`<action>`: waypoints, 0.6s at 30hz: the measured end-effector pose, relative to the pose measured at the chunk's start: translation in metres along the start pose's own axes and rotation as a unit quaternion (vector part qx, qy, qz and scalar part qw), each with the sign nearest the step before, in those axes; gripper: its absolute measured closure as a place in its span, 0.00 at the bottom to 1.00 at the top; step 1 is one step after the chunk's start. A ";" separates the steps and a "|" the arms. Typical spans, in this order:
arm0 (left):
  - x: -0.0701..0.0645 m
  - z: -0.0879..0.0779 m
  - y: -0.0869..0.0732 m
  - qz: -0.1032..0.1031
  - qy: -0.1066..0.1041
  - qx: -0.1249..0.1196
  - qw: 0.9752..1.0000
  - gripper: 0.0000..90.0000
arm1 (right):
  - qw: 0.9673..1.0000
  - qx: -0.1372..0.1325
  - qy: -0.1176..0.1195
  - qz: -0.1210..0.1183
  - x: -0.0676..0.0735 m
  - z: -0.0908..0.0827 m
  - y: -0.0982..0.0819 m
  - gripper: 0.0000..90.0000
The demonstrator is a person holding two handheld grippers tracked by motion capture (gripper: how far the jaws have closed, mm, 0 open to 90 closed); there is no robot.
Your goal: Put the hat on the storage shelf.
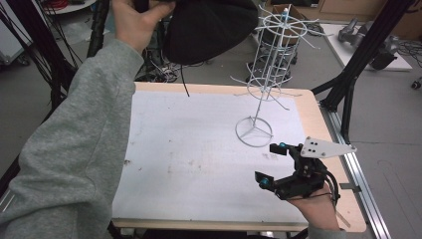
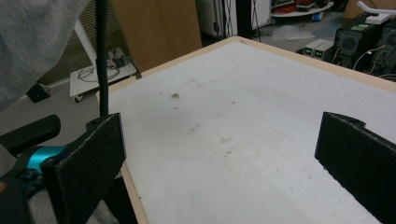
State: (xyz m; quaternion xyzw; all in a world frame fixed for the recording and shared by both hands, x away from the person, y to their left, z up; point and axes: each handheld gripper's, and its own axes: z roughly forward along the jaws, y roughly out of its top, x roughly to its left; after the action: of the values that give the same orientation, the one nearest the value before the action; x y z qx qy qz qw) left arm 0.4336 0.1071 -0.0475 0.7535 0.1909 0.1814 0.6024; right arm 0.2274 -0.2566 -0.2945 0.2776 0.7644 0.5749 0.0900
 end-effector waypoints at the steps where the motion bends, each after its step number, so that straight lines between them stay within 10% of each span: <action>1: -0.003 0.000 -0.003 0.007 0.005 0.000 1.000 0.72 | 1.000 0.000 0.000 0.001 0.000 0.000 0.000 0.01; 10: -0.015 0.001 -0.017 0.030 0.014 0.015 0.999 0.70 | 1.000 -0.002 0.001 0.001 0.002 0.000 0.001 0.01; 18: -0.017 0.004 -0.024 0.033 -0.036 0.057 0.997 0.69 | 1.000 -0.004 0.002 -0.001 0.002 -0.001 0.001 0.01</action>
State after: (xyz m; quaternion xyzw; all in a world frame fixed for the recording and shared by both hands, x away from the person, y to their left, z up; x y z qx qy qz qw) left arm 0.4194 0.0998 -0.0726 0.7987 0.1543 0.1627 0.5584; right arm 0.2255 -0.2560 -0.2928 0.2754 0.7627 0.5782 0.0903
